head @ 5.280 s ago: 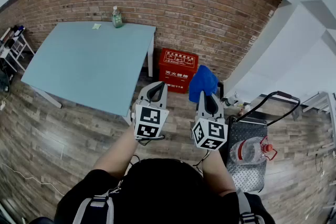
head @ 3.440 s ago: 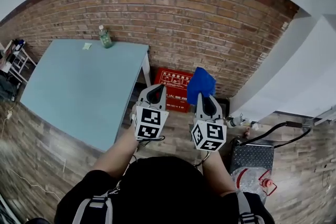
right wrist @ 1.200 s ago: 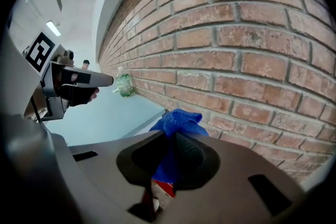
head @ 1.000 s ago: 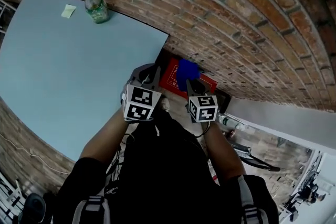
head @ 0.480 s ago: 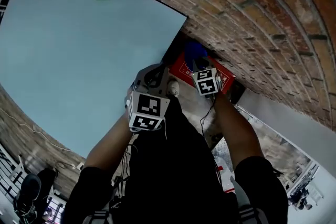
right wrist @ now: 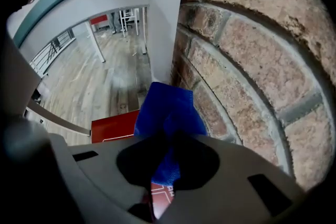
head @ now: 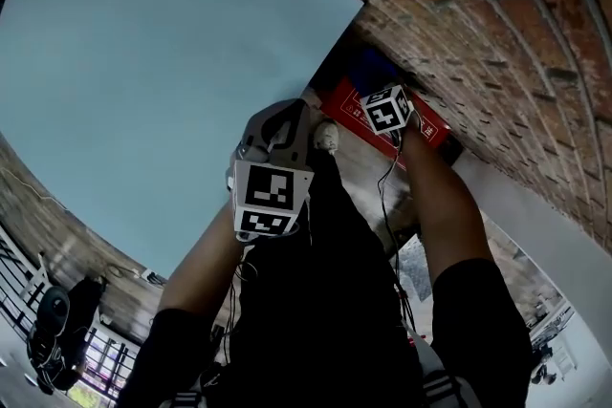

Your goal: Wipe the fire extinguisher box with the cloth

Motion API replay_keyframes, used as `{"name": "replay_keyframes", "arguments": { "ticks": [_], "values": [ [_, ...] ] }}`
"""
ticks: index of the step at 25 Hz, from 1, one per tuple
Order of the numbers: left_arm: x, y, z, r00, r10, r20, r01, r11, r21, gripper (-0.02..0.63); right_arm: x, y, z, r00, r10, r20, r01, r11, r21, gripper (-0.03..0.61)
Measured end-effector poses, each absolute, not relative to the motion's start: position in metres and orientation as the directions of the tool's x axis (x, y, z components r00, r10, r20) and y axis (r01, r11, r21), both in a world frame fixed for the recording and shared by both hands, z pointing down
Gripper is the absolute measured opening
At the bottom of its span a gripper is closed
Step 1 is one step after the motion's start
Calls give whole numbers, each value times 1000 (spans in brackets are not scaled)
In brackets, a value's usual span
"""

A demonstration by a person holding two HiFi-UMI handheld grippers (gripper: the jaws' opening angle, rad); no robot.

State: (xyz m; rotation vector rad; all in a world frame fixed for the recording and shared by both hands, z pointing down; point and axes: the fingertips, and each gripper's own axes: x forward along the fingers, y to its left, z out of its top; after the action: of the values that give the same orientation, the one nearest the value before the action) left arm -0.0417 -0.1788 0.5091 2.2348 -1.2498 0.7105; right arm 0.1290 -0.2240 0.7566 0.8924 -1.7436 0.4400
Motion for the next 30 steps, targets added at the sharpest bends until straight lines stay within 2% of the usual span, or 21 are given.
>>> {"name": "replay_keyframes", "arguments": {
  "ticks": [6,18,30],
  "values": [
    [-39,-169,516,445,-606,659,-869,-471,154,6,120,-226,757,-137,-368,920,-752,643,146,48],
    [-32,-161,508,442,-599,668,-863,-487,135,6,61,-144,766,-259,-249,933,-660,751,17,48],
    [-30,-173,508,437,-591,678,-864,-486,133,6,58,-130,771,-297,-217,930,-733,676,-76,48]
  ]
}}
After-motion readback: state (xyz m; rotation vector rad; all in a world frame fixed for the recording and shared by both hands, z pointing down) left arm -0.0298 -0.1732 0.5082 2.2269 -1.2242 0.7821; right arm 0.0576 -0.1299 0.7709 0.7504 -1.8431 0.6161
